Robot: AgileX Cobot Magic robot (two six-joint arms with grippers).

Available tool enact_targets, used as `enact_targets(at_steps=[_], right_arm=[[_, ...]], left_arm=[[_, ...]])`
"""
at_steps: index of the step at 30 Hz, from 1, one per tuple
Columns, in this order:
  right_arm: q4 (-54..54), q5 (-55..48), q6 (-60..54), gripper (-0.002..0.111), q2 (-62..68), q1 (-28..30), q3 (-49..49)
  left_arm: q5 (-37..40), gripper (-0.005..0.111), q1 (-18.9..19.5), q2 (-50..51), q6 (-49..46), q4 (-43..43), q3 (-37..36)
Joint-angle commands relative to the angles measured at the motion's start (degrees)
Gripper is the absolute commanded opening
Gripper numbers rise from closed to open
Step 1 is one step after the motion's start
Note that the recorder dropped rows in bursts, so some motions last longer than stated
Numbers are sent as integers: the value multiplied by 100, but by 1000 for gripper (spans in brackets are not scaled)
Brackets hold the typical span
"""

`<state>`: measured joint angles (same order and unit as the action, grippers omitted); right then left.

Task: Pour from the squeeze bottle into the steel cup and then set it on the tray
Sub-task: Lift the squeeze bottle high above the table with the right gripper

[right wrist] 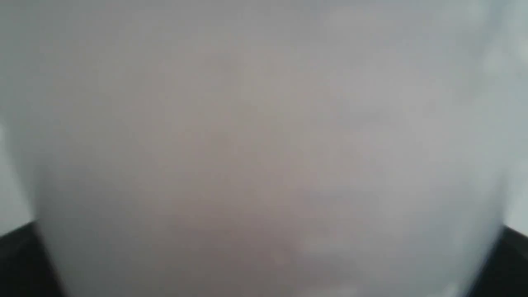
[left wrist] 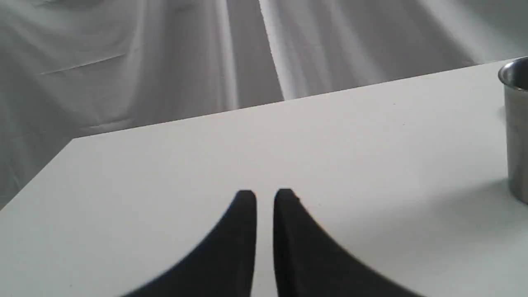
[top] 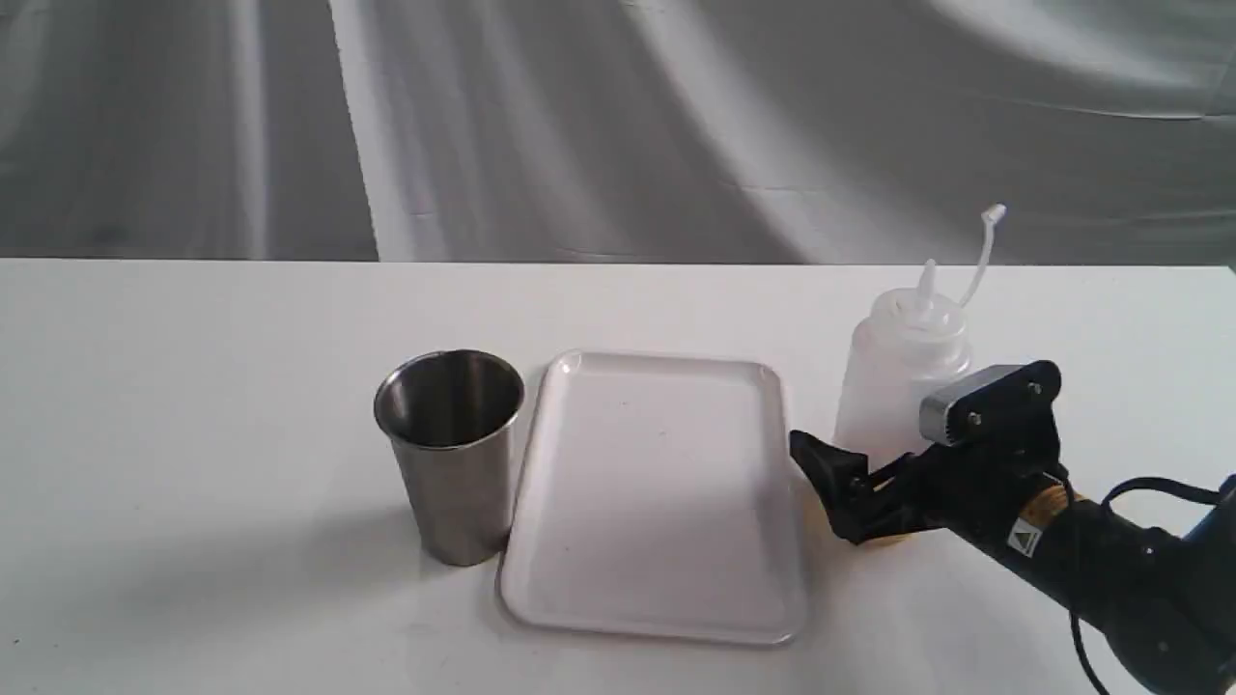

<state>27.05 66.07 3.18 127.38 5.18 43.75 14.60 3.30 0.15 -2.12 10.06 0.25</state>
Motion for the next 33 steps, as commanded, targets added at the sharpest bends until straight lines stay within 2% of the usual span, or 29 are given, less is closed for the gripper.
enact_targets(at_steps=[1,8,12,15,23,27,33], right_arm=[[-292,9,-2,105,14,-8,36],[-303,-30,-15,105,14,-8,36],[-303,-40,-15,100,14,-8,36],[-260,-40,-15,85,14,-8,36],[-176,-40,27,25,14,-8,36],[-176,-38,16,3,-85,-8,-33],[-530,-148,-1,0,-688,4,-180]], left_arm=[[-71,8,14,-15,37,-2,-25],[-71,8,14,-15,37,-2,-25],[-71,8,14,-15,20,-2,-25],[-71,8,14,-15,20,-2,-25],[-71,8,14,-15,42,-2,-25],[-71,8,14,-15,42,-2,-25],[-71,8,14,-15,42,-2,-25]])
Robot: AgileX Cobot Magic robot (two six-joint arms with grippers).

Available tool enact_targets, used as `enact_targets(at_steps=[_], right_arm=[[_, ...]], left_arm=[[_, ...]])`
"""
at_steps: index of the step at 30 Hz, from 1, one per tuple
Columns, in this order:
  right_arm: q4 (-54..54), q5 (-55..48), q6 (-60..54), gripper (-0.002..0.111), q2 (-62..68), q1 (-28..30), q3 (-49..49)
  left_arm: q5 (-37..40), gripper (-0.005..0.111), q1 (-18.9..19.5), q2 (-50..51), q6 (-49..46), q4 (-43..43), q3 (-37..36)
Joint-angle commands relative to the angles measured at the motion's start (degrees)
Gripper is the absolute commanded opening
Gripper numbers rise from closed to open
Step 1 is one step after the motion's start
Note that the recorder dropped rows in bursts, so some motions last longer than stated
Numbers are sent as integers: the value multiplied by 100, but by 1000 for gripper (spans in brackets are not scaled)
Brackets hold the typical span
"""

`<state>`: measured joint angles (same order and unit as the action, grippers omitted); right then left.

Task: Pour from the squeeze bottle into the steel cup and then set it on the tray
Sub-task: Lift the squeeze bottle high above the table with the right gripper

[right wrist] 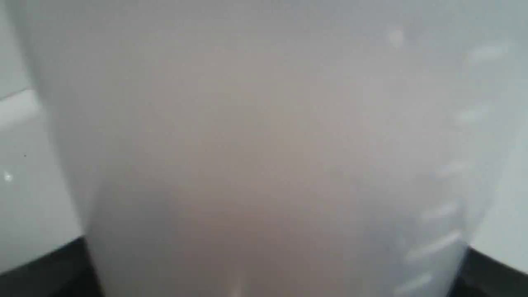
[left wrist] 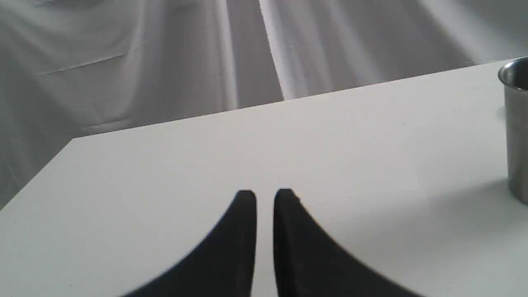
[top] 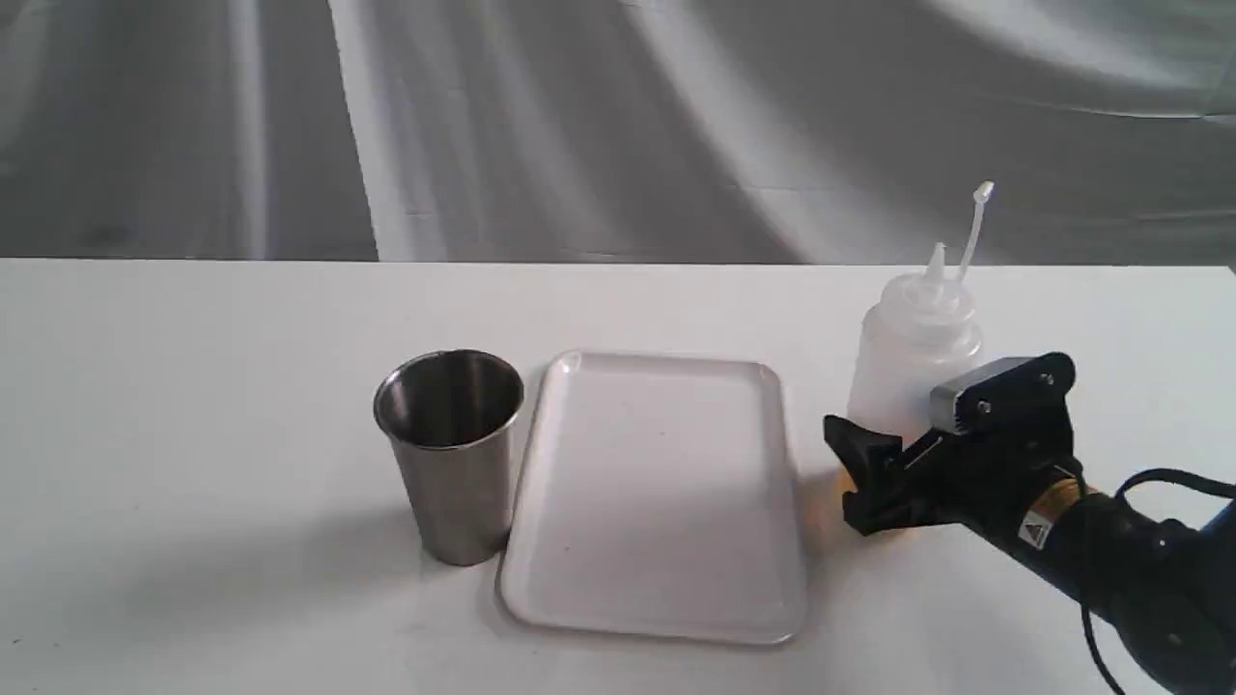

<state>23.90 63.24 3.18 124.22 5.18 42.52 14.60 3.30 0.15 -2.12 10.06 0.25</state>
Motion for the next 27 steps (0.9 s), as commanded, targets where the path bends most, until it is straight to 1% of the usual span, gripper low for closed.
enact_targets(at_steps=[1,6,15,20,24,27], right_arm=[[-249,33,79,0,-503,4,-50],[-249,-627,195,0,-1216,4,-50],[-290,-1517,390,0,-2680,4,-39],[-608,-2087,688,0,-3495,-7,2],[-587,-3465,909,0,-4051,-127,419],[-546,-4104,888,0,-4345,-287,765]], left_arm=[[-71,8,14,-15,28,-2,-25],[-71,8,14,-15,16,-2,-25],[-71,8,14,-15,27,-2,-25],[-71,8,14,-15,27,-2,-25],[-71,8,14,-15,27,-2,-25],[-71,8,14,-15,18,-2,-25]])
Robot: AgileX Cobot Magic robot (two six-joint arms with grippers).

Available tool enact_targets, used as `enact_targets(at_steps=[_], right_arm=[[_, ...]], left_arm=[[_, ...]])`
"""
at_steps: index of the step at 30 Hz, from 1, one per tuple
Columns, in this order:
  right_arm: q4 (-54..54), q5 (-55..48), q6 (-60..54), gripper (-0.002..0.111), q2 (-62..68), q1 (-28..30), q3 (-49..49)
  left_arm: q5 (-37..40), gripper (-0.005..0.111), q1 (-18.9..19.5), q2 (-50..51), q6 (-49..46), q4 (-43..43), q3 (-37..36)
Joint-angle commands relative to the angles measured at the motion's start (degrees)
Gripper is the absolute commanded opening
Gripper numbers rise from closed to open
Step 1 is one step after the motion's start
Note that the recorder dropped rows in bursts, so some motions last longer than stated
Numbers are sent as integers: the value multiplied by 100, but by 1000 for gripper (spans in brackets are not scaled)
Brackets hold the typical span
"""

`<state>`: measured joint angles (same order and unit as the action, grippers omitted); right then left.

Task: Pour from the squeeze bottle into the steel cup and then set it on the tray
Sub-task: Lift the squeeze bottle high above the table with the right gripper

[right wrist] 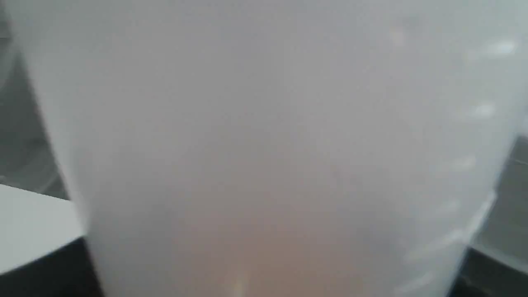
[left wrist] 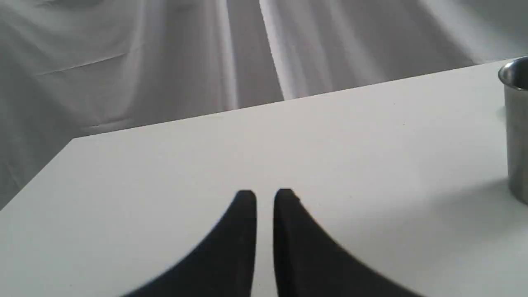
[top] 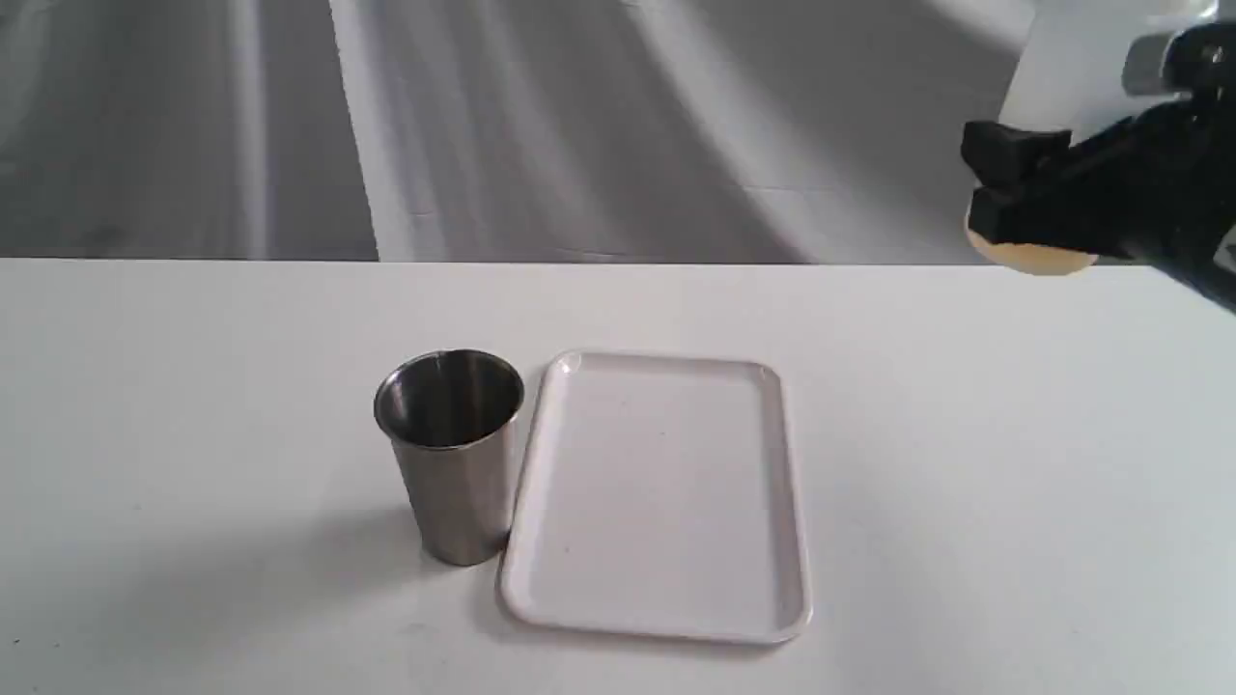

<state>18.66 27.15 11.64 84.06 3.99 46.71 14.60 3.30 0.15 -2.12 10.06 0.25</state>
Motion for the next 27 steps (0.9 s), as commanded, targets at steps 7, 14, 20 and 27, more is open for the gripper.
enact_targets(at_steps=[7,14,20,27], right_arm=[[179,-1634,-43,0,-709,-735,1090],[228,-2780,-473,0,-762,-1154,1732],[309,-3271,-610,0,-762,-1205,1941],[686,-3308,-674,0,-762,-1205,1941]], left_arm=[[-71,8,14,-15,18,-2,-25],[-71,8,14,-15,36,-2,-25],[-71,8,14,-15,36,-2,-25],[-71,8,14,-15,25,-2,-25]])
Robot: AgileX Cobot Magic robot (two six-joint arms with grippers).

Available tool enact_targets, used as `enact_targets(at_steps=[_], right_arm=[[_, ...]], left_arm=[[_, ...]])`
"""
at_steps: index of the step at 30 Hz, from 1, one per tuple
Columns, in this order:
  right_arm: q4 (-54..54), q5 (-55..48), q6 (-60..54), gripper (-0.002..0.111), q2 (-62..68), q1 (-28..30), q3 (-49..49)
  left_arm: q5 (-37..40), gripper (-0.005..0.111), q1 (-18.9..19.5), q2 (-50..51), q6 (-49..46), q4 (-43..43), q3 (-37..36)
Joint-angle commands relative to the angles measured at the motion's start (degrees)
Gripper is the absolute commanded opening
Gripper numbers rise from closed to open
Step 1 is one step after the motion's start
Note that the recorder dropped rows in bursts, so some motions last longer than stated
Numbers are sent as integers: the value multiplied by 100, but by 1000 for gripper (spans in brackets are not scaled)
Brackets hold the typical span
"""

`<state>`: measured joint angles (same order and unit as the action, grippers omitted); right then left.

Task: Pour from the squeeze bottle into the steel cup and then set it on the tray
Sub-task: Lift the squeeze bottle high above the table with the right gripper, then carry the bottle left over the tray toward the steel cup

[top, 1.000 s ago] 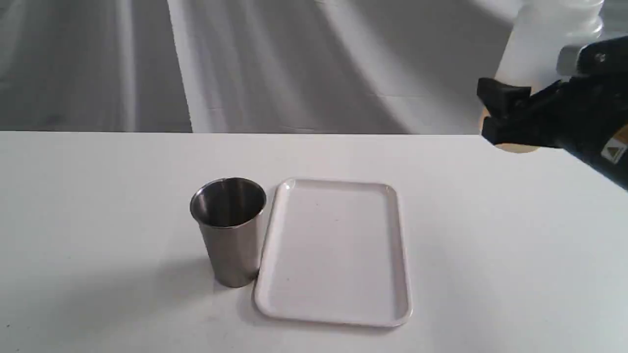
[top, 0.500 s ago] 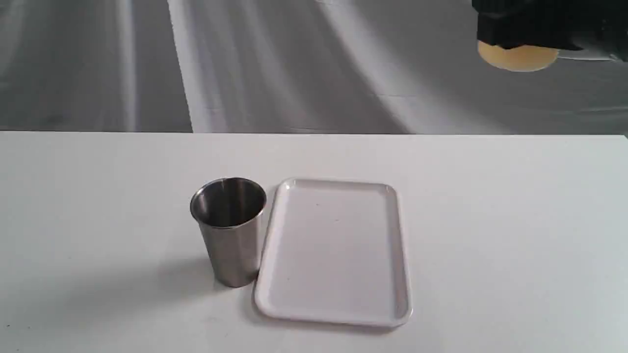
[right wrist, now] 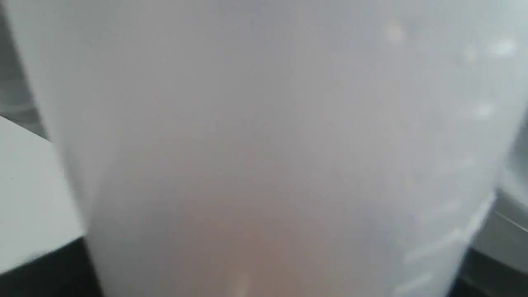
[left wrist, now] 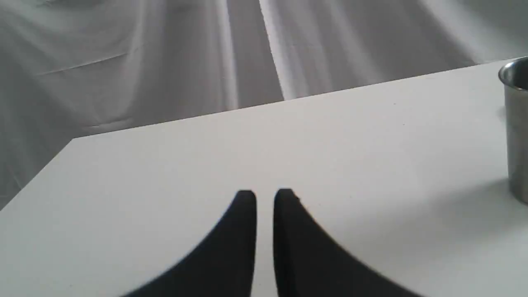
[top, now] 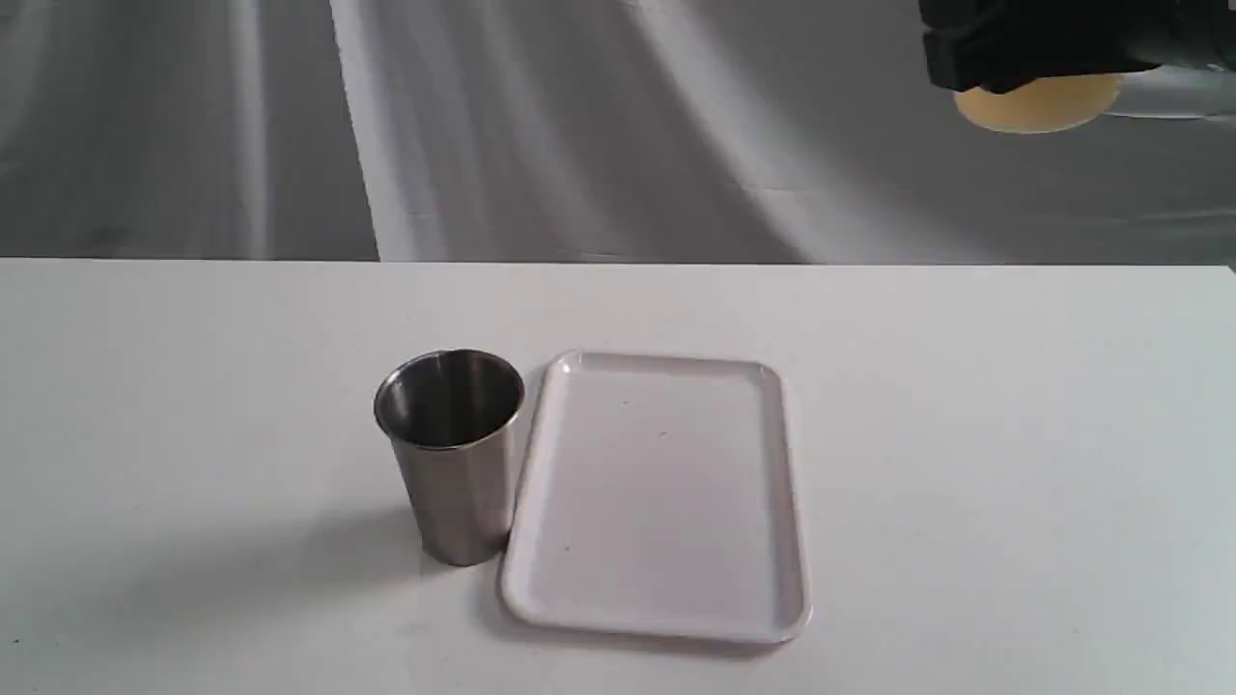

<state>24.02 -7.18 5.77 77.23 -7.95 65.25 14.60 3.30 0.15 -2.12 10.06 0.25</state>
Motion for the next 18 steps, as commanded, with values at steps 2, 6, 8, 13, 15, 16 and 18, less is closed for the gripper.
enact_targets(at_steps=[2,6,8,13,15,16,18], right_arm=[[197,69,-126,0,-79,-11,88],[753,-165,172,0,-36,-11,88],[1468,-177,1082,0,44,-77,88],[4231,-486,3827,0,369,-485,88],[5083,-717,4844,0,515,-682,88],[5596,-849,5324,0,621,-807,88],[6145,-1104,5967,0,767,-973,88]], left_arm=[[-71,8,14,-15,25,-2,-25],[-71,8,14,-15,25,-2,-25],[-71,8,14,-15,41,-2,-25],[-71,8,14,-15,41,-2,-25],[-71,8,14,-15,41,-2,-25],[-71,8,14,-15,41,-2,-25],[-71,8,14,-15,41,-2,-25]])
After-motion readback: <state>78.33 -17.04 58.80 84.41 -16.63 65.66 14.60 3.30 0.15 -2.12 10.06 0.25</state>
